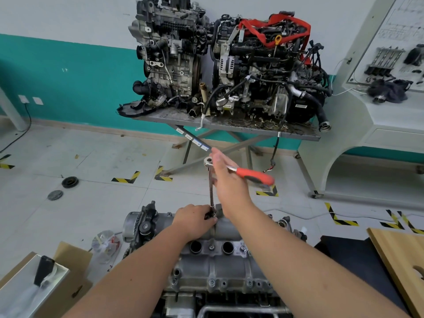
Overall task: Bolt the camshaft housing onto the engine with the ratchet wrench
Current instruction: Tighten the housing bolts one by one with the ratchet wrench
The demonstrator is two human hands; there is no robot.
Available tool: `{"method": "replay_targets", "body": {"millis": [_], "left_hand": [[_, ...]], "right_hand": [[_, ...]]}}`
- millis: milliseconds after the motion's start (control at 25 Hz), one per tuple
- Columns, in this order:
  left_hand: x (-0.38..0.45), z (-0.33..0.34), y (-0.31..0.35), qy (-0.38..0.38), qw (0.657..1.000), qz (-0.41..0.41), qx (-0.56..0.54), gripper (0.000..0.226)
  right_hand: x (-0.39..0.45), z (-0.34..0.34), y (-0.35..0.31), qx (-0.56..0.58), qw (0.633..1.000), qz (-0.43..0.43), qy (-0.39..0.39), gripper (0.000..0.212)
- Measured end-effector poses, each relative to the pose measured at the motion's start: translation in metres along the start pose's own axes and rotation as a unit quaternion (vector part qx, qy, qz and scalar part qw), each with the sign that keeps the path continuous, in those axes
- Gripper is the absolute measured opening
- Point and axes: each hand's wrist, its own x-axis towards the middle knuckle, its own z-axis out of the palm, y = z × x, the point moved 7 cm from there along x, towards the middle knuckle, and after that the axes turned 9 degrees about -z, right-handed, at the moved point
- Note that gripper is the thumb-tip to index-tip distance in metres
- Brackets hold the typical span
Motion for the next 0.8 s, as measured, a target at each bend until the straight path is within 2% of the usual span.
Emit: {"method": "replay_targets", "body": {"millis": [40, 80, 160, 240, 320, 400, 440, 480, 520, 560, 600, 640, 680, 720, 760, 800], "left_hand": [[0.000, 0.000, 0.000, -0.007, 1.000, -0.003, 0.000, 0.025], [0.000, 0.000, 0.000, -0.010, 1.000, -0.003, 0.000, 0.022], [0.000, -0.001, 0.001, -0.013, 1.000, -0.007, -0.020, 0.018], [0.001, -0.002, 0.001, -0.006, 1.000, -0.008, -0.021, 0.030], [0.002, -0.002, 0.001, -0.002, 1.000, -0.007, 0.011, 0.029], [0.001, -0.001, 0.001, -0.005, 1.000, -0.008, 0.019, 0.031], [0.001, -0.001, 0.000, -0.006, 1.000, -0.007, 0.017, 0.032], [0.002, -0.001, 0.000, -0.003, 1.000, -0.005, 0.014, 0.031], [0.001, 0.000, -0.001, -0.001, 1.000, -0.005, 0.011, 0.030], [0.001, 0.000, -0.001, 0.002, 1.000, -0.003, 0.009, 0.029], [0.000, -0.001, 0.000, 0.005, 1.000, -0.001, 0.008, 0.028], [-0.001, -0.001, 0.000, 0.009, 1.000, 0.003, 0.008, 0.029], [-0.001, -0.002, 0.000, 0.014, 1.000, 0.005, 0.008, 0.029], [-0.002, -0.003, 0.001, 0.019, 1.000, 0.008, 0.008, 0.029], [-0.002, -0.002, 0.001, 0.023, 1.000, 0.008, 0.005, 0.030], [-0.002, -0.003, 0.001, 0.026, 1.000, 0.007, 0.004, 0.031]], "right_hand": [[-0.001, -0.001, -0.008, -0.087, 0.992, -0.092, -0.013, 0.022], [-0.003, -0.002, -0.018, -0.182, 0.962, -0.203, -0.019, 0.024], [-0.009, 0.008, -0.034, -0.363, 0.845, -0.389, -0.060, 0.022], [-0.012, 0.020, -0.041, -0.489, 0.734, -0.460, -0.107, 0.028], [-0.011, 0.028, -0.048, -0.583, 0.661, -0.451, -0.139, 0.028], [-0.005, 0.035, -0.049, -0.658, 0.633, -0.359, -0.194, 0.047], [0.000, 0.039, -0.047, -0.684, 0.622, -0.308, -0.224, 0.051], [0.004, 0.042, -0.047, -0.700, 0.613, -0.271, -0.247, 0.046], [0.009, 0.044, -0.047, -0.702, 0.619, -0.235, -0.261, 0.035], [0.016, 0.042, -0.048, -0.686, 0.651, -0.185, -0.265, 0.025], [0.022, 0.038, -0.048, -0.651, 0.703, -0.115, -0.262, 0.021], [0.026, 0.031, -0.046, -0.580, 0.775, -0.036, -0.248, 0.022], [0.027, 0.025, -0.041, -0.467, 0.854, 0.052, -0.223, 0.020], [0.023, 0.021, -0.036, -0.329, 0.915, 0.133, -0.191, 0.016], [0.015, 0.020, -0.031, -0.190, 0.948, 0.204, -0.157, 0.011], [0.008, 0.019, -0.027, -0.060, 0.957, 0.255, -0.124, 0.009]]}}
